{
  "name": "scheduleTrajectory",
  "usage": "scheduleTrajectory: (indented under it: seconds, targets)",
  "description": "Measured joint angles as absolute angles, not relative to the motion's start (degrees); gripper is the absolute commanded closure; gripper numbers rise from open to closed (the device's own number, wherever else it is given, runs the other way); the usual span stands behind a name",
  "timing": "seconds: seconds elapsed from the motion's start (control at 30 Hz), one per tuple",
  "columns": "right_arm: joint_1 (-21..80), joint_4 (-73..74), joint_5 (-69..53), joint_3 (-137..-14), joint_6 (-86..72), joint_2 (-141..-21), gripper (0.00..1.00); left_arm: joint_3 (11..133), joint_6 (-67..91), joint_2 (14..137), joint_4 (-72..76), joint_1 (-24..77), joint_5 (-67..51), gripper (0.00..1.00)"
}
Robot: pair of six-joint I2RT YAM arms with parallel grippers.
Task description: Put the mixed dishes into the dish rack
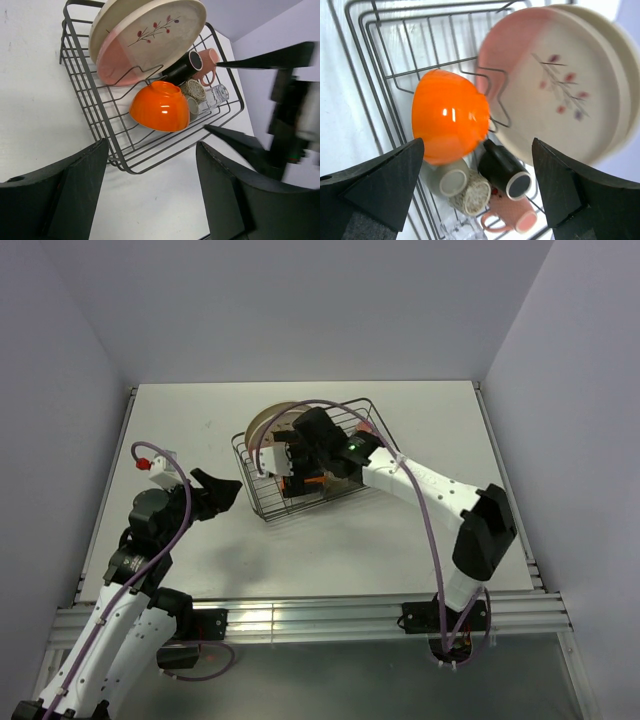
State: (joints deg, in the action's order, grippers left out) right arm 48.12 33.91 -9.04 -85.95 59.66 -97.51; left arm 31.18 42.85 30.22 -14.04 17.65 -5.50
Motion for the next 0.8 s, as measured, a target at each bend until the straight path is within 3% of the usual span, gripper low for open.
scheduleTrajectory:
  seconds: [0.2, 0.57, 0.8]
  targets:
    - [46.30, 31.79, -10.55, -85.10, 52.21, -88.44, 0.00, 31.57, 42.57, 29.89, -14.92, 17.65, -3.46, 0.01]
    - [21.82, 24.84, -9.69, -71.31, 19.00, -65.49, 0.00, 32.93, 41.28, 26.37, -14.39, 17.65, 2.04, 0.01]
    - [13.15, 22.41, 4.05, -57.93, 2.44, -48.88, 0.00, 32.93, 41.34, 27.55, -14.26, 17.65, 3.95, 0.01]
